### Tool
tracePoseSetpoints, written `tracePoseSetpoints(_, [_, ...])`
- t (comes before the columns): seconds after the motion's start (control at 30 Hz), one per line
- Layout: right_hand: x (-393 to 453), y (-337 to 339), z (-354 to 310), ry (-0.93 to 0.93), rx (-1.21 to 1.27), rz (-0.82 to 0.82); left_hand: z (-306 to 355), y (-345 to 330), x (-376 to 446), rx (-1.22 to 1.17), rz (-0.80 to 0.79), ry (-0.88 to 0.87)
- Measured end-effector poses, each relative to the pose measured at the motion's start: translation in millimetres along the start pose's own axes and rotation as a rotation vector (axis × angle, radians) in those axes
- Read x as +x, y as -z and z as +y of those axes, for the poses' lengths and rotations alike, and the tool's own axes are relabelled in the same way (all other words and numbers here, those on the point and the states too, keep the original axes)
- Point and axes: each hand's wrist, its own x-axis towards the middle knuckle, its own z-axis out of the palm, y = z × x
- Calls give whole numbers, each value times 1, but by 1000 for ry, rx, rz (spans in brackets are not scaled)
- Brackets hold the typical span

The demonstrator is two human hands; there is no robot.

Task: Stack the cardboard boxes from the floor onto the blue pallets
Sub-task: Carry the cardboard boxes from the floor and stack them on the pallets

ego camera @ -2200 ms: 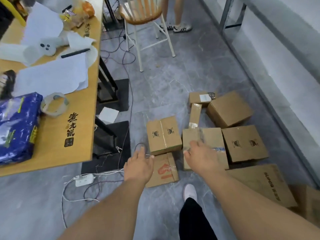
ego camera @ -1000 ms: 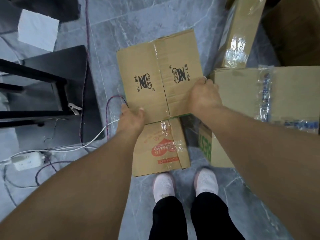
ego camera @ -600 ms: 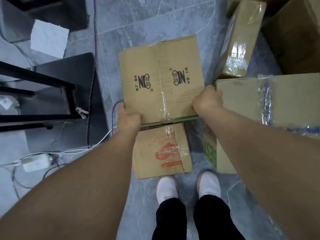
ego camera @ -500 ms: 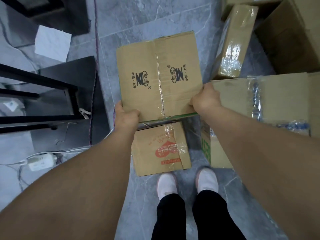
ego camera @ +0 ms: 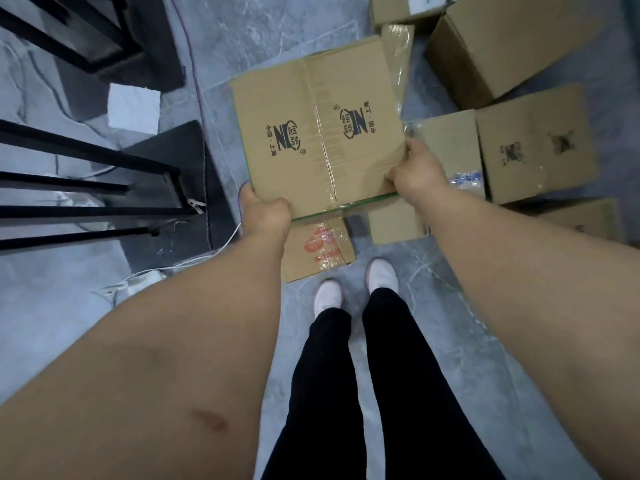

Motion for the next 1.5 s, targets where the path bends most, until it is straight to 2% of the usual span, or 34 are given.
tracePoseSetpoints(0.17, [-67, 40, 21, -38, 71, 113, 7, 16, -53, 120, -90, -72])
tracePoseSetpoints(0.53, [-225, 102, 96, -150, 326, 420, 25, 33, -178, 404, -418, -446])
tracePoseSetpoints(0.77, [-325, 138, 163, -281, 437, 635, 15, 14, -277, 529, -616, -681])
tracePoseSetpoints(1.1, [-472, 151, 303, -402, 652, 901, -75, -17, -433, 755, -839, -900])
tracePoseSetpoints(1.37, [-581, 117, 396, -541, 861, 1071, -168, -29, -530, 920, -1011, -1083])
tracePoseSetpoints(1.5, [-626, 94, 438, -677, 900, 1124, -220, -41, -566, 1007, -1085, -1135])
